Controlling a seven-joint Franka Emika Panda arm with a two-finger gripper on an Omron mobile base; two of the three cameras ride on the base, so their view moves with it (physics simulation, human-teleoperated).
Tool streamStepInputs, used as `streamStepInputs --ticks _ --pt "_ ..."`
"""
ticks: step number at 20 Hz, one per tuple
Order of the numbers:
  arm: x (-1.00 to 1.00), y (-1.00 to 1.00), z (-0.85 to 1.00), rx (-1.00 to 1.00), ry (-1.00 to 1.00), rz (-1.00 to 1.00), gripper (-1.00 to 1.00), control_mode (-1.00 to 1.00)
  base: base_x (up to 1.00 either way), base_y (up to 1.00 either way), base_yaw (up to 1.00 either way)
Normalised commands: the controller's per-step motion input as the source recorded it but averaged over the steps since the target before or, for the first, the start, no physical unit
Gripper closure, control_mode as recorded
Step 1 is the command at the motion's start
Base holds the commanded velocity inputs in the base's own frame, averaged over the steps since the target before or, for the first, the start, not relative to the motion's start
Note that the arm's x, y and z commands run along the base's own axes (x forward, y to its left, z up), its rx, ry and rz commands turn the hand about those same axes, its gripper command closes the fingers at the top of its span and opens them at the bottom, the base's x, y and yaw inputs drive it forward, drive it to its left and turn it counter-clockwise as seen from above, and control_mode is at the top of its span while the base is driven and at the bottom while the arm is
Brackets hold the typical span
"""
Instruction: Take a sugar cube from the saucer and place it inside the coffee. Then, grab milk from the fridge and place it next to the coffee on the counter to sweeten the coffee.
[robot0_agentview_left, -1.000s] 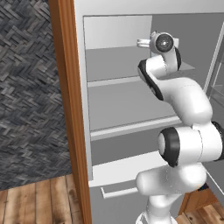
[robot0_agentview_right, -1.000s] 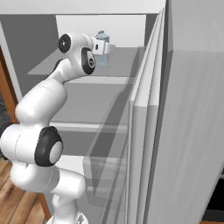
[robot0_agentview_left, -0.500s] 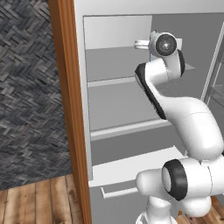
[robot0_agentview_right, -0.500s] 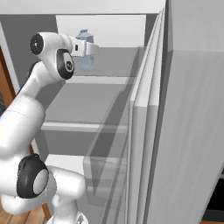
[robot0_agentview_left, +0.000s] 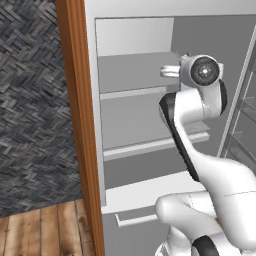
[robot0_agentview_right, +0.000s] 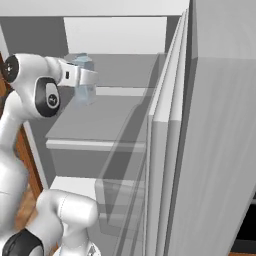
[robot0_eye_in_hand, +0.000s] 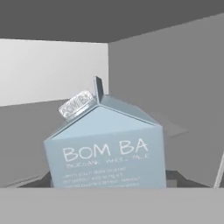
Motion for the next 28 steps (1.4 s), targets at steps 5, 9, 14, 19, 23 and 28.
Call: streamStepInputs --ticks 5,9,14,19,23,28 --pt "-1.00 0.02 -0.82 0.07 0.02 0.01 1.00 -1.00 0.00 0.00 0.00" --pt "-0.87 0.00 -0.30 0.08 0.19 0.05 1.00 -1.00 0.00 0.00 0.00" --pt "-0.37 -0.01 -0.04 0.11 0.11 0.10 1.00 -1.00 0.00 0.00 0.00" --pt "-0.04 0.00 0.00 0.03 0.00 0.05 1.00 1.00 -0.30 0.00 0.13" --pt "0.00 0.00 0.00 0.00 0.00 0.00 1.00 1.00 -0.97 0.12 0.39" --pt "0.00 0.00 0.00 0.00 0.00 0.00 1.00 1.00 -0.77 0.60 0.68"
